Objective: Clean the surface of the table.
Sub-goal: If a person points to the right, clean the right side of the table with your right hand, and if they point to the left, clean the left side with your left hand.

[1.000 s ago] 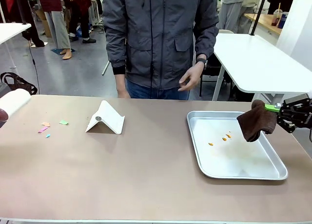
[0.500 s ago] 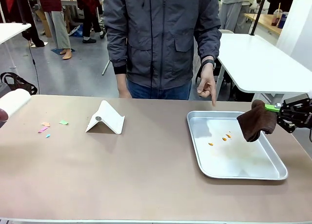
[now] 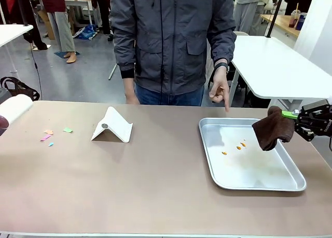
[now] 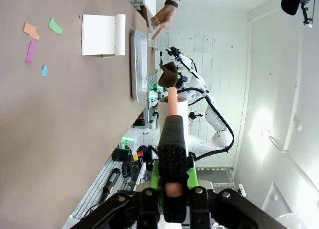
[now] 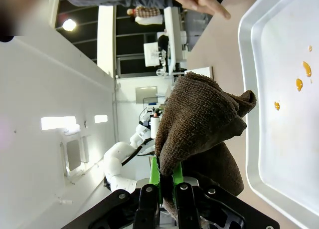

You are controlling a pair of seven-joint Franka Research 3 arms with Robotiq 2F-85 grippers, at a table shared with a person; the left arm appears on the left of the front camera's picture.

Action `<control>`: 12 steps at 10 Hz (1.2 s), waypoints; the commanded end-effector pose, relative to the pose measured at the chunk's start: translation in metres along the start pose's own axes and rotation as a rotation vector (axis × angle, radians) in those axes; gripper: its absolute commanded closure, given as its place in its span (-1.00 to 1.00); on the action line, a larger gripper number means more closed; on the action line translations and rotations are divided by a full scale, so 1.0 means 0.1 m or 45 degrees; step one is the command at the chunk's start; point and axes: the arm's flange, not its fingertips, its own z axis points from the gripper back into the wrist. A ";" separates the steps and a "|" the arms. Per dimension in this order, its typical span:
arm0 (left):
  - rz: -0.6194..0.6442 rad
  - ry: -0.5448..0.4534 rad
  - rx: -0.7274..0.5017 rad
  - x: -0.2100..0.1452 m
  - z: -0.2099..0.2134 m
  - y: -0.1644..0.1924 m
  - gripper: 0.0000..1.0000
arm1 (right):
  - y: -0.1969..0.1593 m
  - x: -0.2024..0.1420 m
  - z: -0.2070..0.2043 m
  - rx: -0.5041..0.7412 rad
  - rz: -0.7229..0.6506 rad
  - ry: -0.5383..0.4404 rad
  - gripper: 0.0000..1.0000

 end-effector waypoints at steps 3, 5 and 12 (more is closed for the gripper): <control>-0.021 0.007 -0.004 -0.05 -0.03 -0.02 0.73 | -0.05 0.07 -0.12 -0.068 0.028 -0.010 0.79; -0.021 0.007 -0.004 -0.05 -0.03 -0.02 0.73 | 0.04 0.14 -0.38 -0.392 0.148 -0.196 0.79; -0.021 0.007 -0.004 -0.05 -0.03 -0.02 0.73 | 0.44 0.48 -0.86 -1.206 0.625 -0.035 0.79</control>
